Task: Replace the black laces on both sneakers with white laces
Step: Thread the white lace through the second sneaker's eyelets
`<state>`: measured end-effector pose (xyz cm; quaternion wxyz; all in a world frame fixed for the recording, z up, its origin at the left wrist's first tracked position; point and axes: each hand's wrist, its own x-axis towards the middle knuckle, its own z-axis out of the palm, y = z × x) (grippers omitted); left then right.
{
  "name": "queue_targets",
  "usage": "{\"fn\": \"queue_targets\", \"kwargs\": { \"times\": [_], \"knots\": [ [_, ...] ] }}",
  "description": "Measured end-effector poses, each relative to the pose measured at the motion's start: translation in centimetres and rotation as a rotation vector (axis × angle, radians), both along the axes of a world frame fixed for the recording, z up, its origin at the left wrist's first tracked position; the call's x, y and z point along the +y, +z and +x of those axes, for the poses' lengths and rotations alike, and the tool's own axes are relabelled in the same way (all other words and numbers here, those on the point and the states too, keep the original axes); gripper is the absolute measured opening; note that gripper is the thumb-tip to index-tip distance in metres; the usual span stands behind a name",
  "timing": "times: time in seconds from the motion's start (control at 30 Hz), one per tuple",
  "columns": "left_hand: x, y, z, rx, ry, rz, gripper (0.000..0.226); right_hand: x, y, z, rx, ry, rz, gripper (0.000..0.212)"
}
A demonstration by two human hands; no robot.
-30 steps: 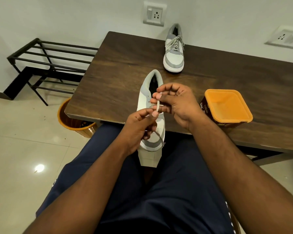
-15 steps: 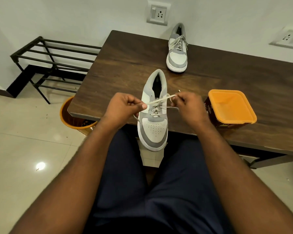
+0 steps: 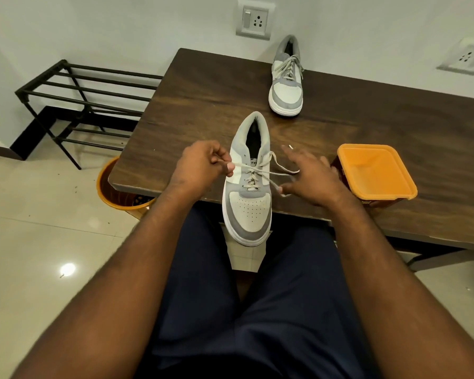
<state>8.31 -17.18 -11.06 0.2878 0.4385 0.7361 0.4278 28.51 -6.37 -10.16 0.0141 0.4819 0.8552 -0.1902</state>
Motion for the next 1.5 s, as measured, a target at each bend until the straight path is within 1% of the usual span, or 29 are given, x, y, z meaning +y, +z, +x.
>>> {"fn": "queue_targets", "kwargs": {
  "times": [0.03, 0.07, 0.1, 0.17, 0.2, 0.23, 0.27, 0.33, 0.4, 0.5, 0.57, 0.67, 0.77, 0.83, 0.93, 1.0, 1.07, 1.13, 1.2, 1.27, 1.3, 1.37, 1.43, 1.5],
  "knots": [
    [0.3, 0.2, 0.5, -0.014, -0.012, 0.004, 0.008, -0.7, 0.3, -0.7, 0.137, 0.03, -0.062, 0.085],
    [0.6, 0.3, 0.9, -0.034, -0.027, 0.006, 0.009, -1.4, 0.5, -1.5, 0.345, 0.055, -0.168, 0.083],
    [0.8, 0.4, 1.4, -0.052, -0.038, 0.014, 0.01, -2.0, 0.4, -2.3, 0.555, 0.069, -0.306, 0.076],
    [1.2, 0.6, 2.0, -0.077, -0.029, 0.049, 0.015, -3.0, -0.3, -3.4, 0.872, 0.006, -0.572, 0.051],
    [1.3, 0.7, 2.1, -0.081, -0.011, 0.066, 0.018, -3.3, -0.7, -3.8, 0.974, -0.058, -0.622, 0.036],
    [1.3, 0.8, 2.0, -0.093, 0.001, 0.078, 0.019, -3.3, -1.0, -4.0, 1.039, -0.123, -0.609, 0.021],
    [1.2, 1.0, 1.8, -0.127, -0.007, 0.089, 0.019, -3.2, -1.3, -3.9, 1.09, -0.191, -0.586, 0.014],
    [0.8, 1.4, 1.3, -0.22, -0.068, 0.085, 0.014, -2.6, -1.7, -3.6, 1.146, -0.318, -0.565, 0.012],
    [0.6, 1.4, 1.2, -0.237, -0.118, 0.074, 0.014, -2.3, -2.1, -3.3, 1.097, -0.324, -0.533, 0.015],
    [1.0, 0.8, 1.9, -0.181, -0.09, 0.089, 0.032, -2.6, -2.2, -3.6, 0.975, -0.145, -0.513, 0.029],
    [1.3, 0.6, 2.6, -0.158, -0.065, 0.09, 0.04, -2.9, -1.7, -3.7, 0.98, -0.081, -0.554, 0.028],
    [1.6, 0.7, 2.8, -0.177, -0.011, 0.112, 0.042, -2.8, -1.2, -3.8, 1.0, -0.048, -0.551, 0.023],
    [2.0, 0.7, 3.3, -0.21, 0.05, 0.135, 0.041, -2.7, -1.3, -3.8, 0.988, -0.084, -0.586, 0.018],
    [2.6, 0.2, 3.3, -0.237, 0.142, 0.158, 0.037, -2.6, -1.6, -4.1, 0.982, -0.141, -0.58, 0.017],
    [3.7, -1.1, 2.6, -0.186, 0.304, 0.185, 0.03, -2.2, -1.3, -4.3, 1.113, -0.401, -0.612, 0.016],
    [4.2, -1.9, 2.3, -0.115, 0.297, 0.12, 0.026, -1.7, -1.5, -4.3, 1.144, -0.521, -0.559, 0.016],
    [4.3, -2.8, 2.6, -0.105, 0.238, 0.029, 0.027, -1.5, -1.9, -4.3, 1.124, -0.554, -0.512, 0.015],
    [4.2, -3.5, 3.0, -0.103, 0.239, 0.009, 0.029, -1.6, -2.3, -4.4, 1.13, -0.554, -0.479, 0.011],
    [4.1, -3.6, 3.1, -0.053, 0.252, 0.002, 0.022, -1.5, -2.7, -4.6, 1.131, -0.542, -0.438, 0.008],
    [4.1, -3.5, 2.9, -0.031, 0.237, -0.02, 0.017, -1.2, -3.3, -4.7, 1.11, -0.5, -0.409, 0.012],
    [4.0, -3.5, 2.8, -0.041, 0.232, -0.02, 0.018, -1.1, -3.6, -4.8, 1.062, -0.452, -0.37, 0.015],
    [3.9, -3.7, 2.6, -0.123, 0.24, -0.009, 0.018, -1.0, -3.9, -5.2, 0.898, -0.306, -0.213, 0.014],
    [3.7, -3.8, 2.4, -0.302, 0.261, 0.003, 0.016, -1.1, -4.1, -5.6, 0.747, -0.166, -0.055, 0.011],
    [3.4, -3.6, 2.4, -0.457, 0.264, 0.005, 0.017, -1.4, -4.5, -6.0, 0.661, -0.101, 0.042, 0.01]
  ]
}}
